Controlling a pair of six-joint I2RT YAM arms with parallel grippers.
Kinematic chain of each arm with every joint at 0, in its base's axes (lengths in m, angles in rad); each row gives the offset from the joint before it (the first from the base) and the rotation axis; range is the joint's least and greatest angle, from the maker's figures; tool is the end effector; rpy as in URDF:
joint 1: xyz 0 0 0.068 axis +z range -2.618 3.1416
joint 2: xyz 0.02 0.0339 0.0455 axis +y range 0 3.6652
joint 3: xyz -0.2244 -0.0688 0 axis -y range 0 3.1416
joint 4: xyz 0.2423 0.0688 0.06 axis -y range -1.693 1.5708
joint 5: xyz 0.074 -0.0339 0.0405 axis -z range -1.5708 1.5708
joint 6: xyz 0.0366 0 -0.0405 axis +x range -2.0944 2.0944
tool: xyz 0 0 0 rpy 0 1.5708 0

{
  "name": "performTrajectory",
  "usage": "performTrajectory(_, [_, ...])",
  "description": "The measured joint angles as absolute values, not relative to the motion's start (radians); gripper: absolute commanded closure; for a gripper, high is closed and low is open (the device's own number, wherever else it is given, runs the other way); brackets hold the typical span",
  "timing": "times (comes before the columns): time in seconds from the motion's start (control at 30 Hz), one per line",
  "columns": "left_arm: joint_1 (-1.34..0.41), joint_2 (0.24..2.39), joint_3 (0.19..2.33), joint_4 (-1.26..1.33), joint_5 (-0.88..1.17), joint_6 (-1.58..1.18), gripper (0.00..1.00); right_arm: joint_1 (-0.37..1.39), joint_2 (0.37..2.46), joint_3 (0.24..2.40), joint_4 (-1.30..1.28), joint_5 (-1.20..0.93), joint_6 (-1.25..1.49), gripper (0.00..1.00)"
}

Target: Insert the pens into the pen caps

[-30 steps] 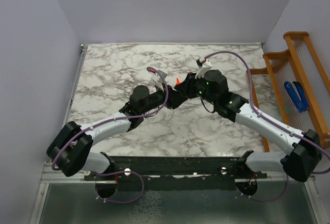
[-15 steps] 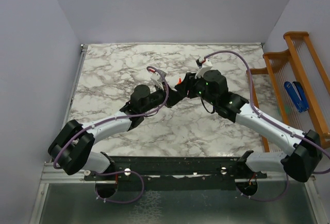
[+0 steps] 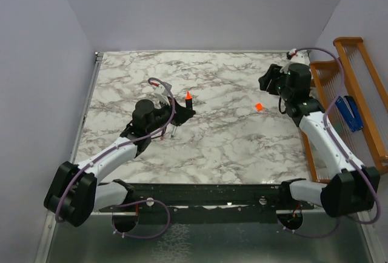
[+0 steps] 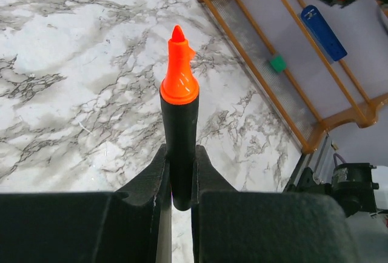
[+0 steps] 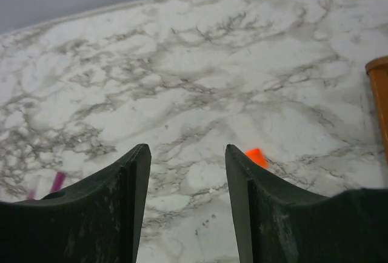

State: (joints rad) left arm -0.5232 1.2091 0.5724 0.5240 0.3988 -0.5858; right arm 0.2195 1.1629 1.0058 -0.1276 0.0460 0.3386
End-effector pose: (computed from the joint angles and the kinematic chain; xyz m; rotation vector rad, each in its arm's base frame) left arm 0.2338 -0.1513 0.2155 0.2663 1.7948 -1.1465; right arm 0.2793 0.0606 0.3098 0.1434 1.8638 0.3444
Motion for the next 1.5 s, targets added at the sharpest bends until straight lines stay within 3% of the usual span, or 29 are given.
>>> performTrajectory(0.27, [-0.464, 1.113, 0.579, 0.385, 0.508, -0.563, 1.0, 0.183, 1.631, 1.162, -0.335, 0.01, 0.043, 0.53])
performTrajectory(0.4, [-0.457, 1.112, 0.61, 0.316, 0.549, -0.545, 1.0, 0.183, 1.753, 1.187, -0.4, 0.013, -0.076, 0.55])
performTrajectory(1.3, [-0.451, 1.116, 0.679, 0.183, 0.64, -0.511, 1.0, 0.124, 1.921, 1.282, -0.404, -0.018, -0.214, 0.53])
performTrajectory(1.37, [-0.451, 1.117, 0.679, 0.183, 0.641, -0.511, 1.0, 0.124, 1.927, 1.287, -0.404, -0.023, -0.214, 0.57])
performTrajectory(1.5, [-0.451, 1.121, 0.679, 0.18, 0.643, -0.511, 1.0, 0.124, 1.931, 1.292, -0.404, -0.028, -0.211, 0.77])
